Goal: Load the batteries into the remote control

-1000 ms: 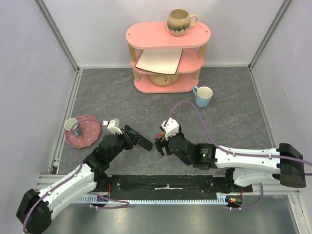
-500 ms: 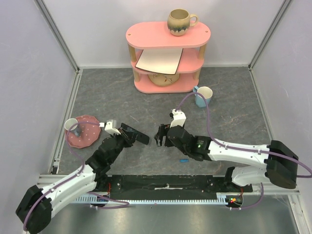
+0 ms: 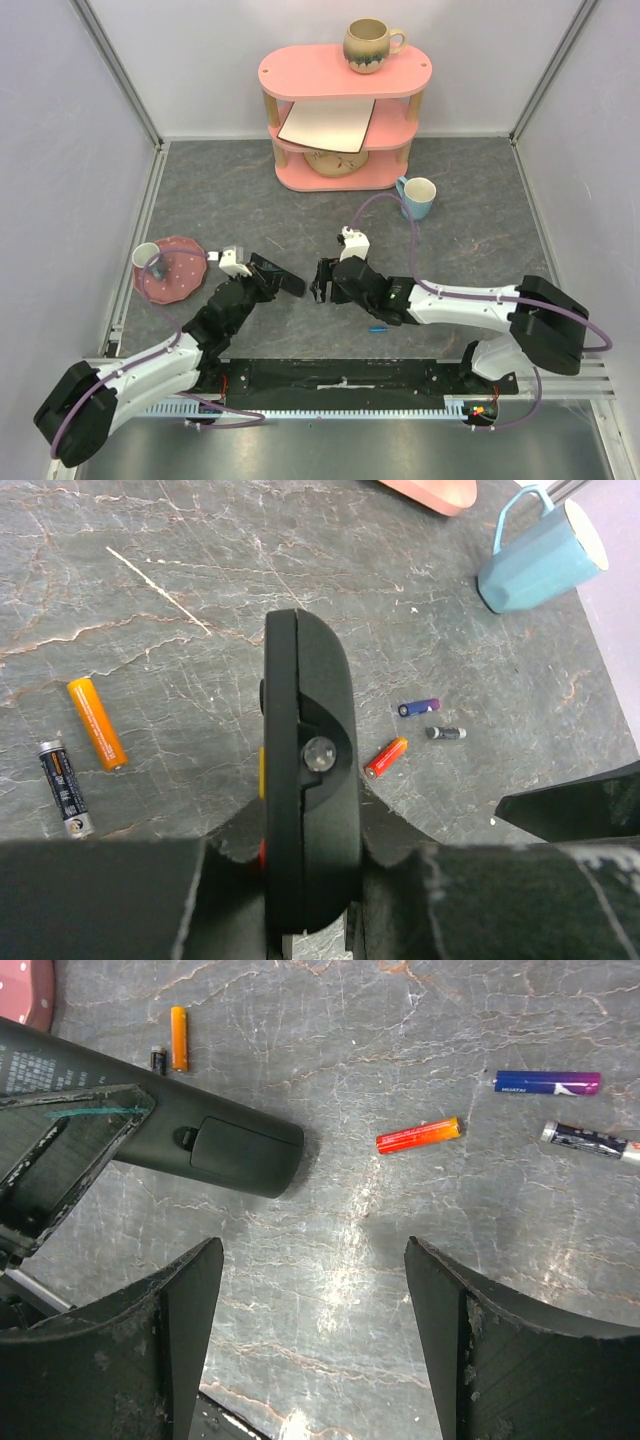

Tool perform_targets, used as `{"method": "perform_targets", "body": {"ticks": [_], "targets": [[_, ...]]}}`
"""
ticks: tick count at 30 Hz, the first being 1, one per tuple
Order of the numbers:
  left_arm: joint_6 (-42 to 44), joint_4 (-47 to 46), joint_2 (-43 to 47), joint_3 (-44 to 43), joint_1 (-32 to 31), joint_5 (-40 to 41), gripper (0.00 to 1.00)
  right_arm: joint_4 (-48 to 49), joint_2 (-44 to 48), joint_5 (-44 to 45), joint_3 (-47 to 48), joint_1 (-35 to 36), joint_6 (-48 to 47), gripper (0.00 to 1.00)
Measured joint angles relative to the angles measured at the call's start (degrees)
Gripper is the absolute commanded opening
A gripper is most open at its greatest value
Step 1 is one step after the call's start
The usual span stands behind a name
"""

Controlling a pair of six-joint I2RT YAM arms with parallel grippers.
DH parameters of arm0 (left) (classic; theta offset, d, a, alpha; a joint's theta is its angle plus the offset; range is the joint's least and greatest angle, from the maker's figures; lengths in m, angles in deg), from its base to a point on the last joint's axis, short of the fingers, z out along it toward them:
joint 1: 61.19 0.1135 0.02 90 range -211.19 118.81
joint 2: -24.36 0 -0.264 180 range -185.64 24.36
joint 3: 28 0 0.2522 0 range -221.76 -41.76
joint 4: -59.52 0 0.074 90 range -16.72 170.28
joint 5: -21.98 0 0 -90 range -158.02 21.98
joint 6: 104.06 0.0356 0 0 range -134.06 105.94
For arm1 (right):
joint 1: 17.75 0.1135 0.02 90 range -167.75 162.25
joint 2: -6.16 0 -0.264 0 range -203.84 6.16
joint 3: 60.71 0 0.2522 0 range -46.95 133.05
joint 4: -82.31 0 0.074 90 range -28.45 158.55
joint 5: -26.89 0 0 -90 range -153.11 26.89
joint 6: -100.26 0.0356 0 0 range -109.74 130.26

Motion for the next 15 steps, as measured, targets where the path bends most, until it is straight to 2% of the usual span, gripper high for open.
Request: {"method": "perform_targets", "body": {"ticks": [15], "targets": [[0.5,-2.08,-1.9,0.09,-0.9,1.75,0.02,6.64,-10.08,-6.58,4.79,-2.62,0.42,0.81]]}}
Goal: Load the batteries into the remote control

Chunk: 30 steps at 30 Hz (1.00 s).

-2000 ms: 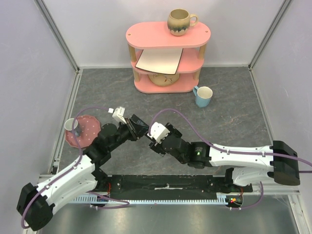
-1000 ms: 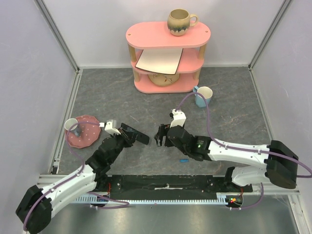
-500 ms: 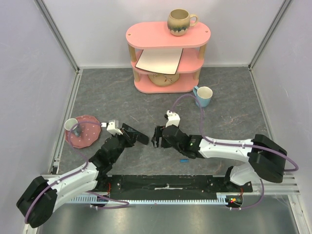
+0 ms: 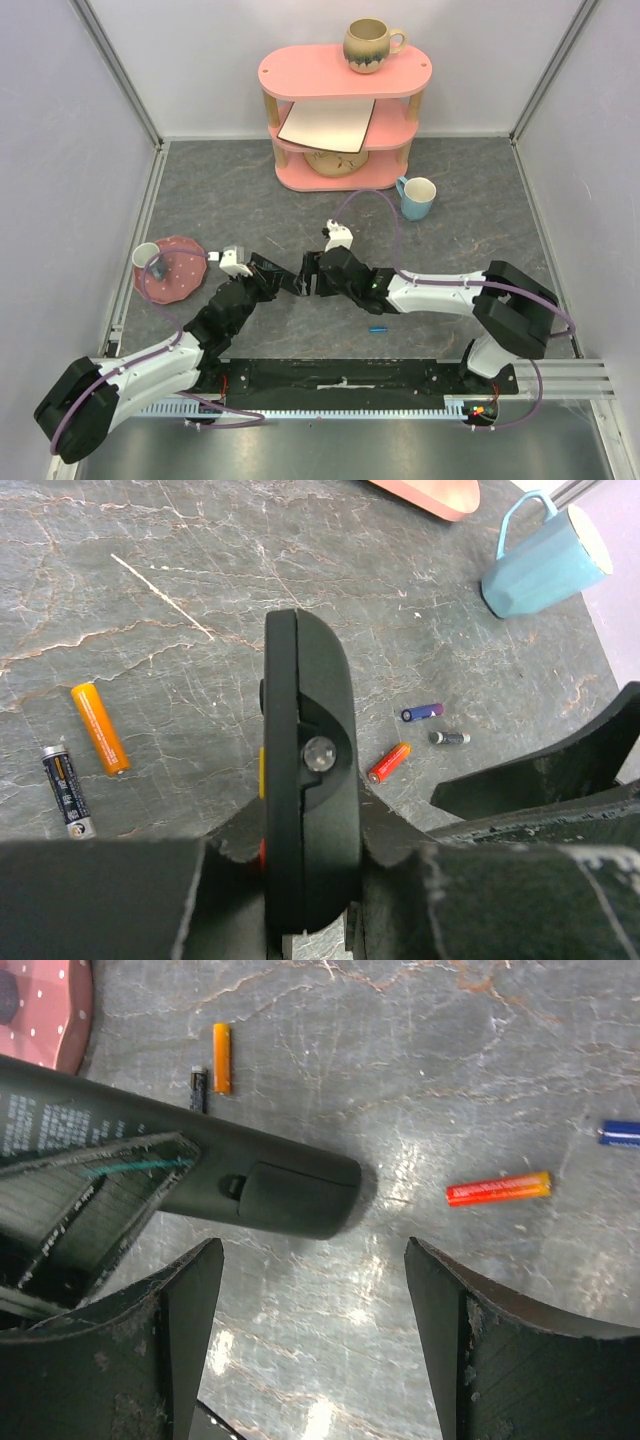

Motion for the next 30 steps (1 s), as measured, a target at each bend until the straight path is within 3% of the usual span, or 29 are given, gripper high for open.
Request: {"method": "perform_targets", "body": {"ticks": [9,30], "targets": [[0.02,0.04,0.0,0.0,-0.33,0.5,0.02,1.7,-6.21,-2.69,4.66,-0.61,0.0,0.79],[0.48,0.48,0.66,0.04,-0.81,1.92,0.02,2.27,-8.44,-3.54,5.4,-2.29,0.04,0.78]]}}
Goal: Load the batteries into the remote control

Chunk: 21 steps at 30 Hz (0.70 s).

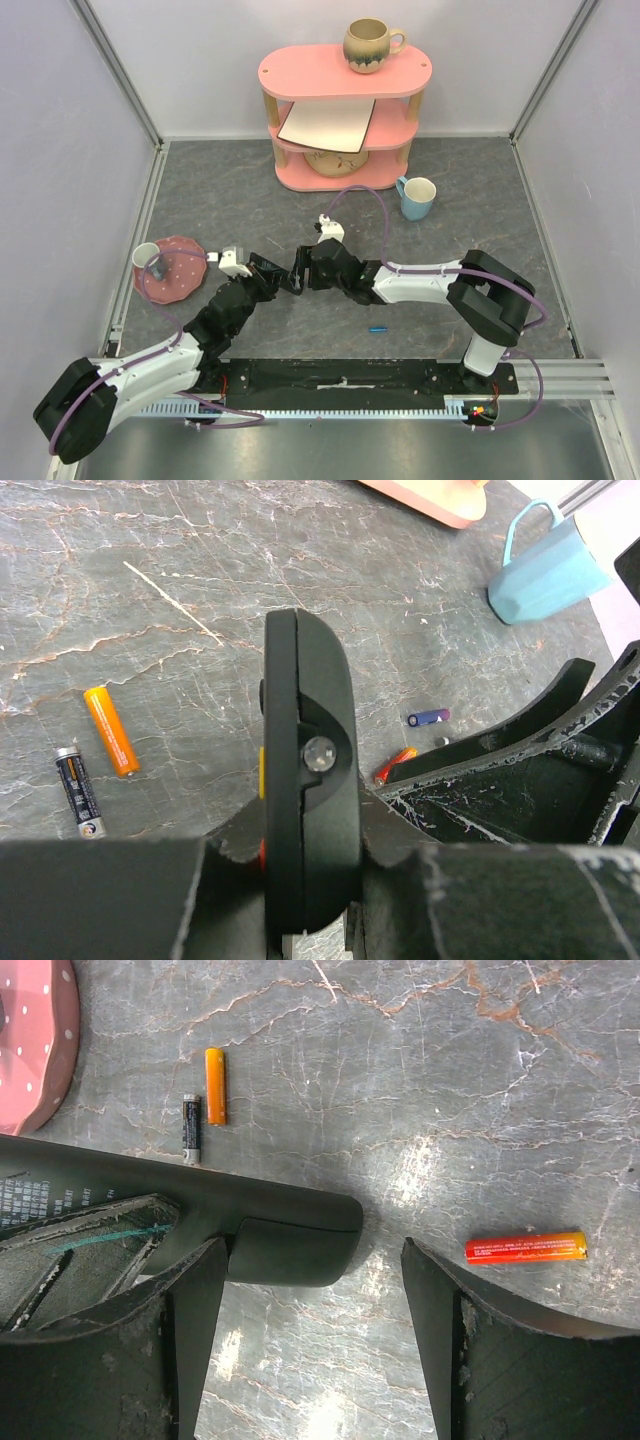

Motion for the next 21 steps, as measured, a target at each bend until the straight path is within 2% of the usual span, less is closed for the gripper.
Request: {"method": "perform_targets", "body": {"ticks": [21], "targets": [[0.2,0.72,0.66,0.0,-0.42,0.46,0.02,0.81,-0.02,-0.59,0.0,0.0,0.46,0.75]]}}
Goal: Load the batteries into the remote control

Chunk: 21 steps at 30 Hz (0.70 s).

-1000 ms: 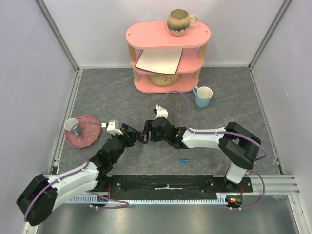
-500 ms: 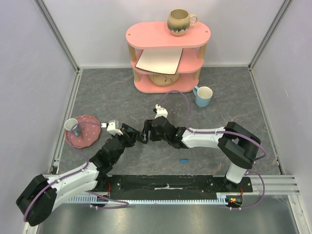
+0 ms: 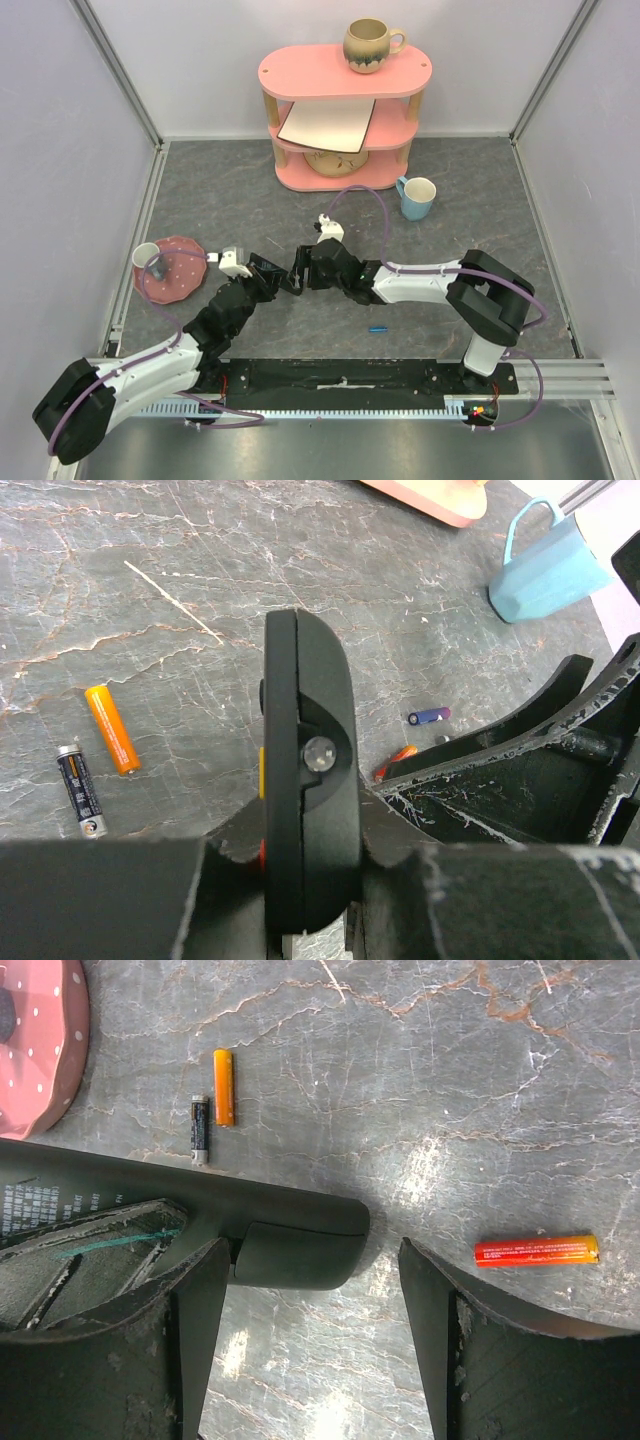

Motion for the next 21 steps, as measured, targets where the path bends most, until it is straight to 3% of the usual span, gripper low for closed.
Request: {"method": "perform_targets", "body": {"ticks": [21], "targets": [[0.0,1.62,1.62,0.15,-0.04,2.64,0.02,-3.28,-3.1,-1.36,4.68,-0.31,0.55,0.67]]}}
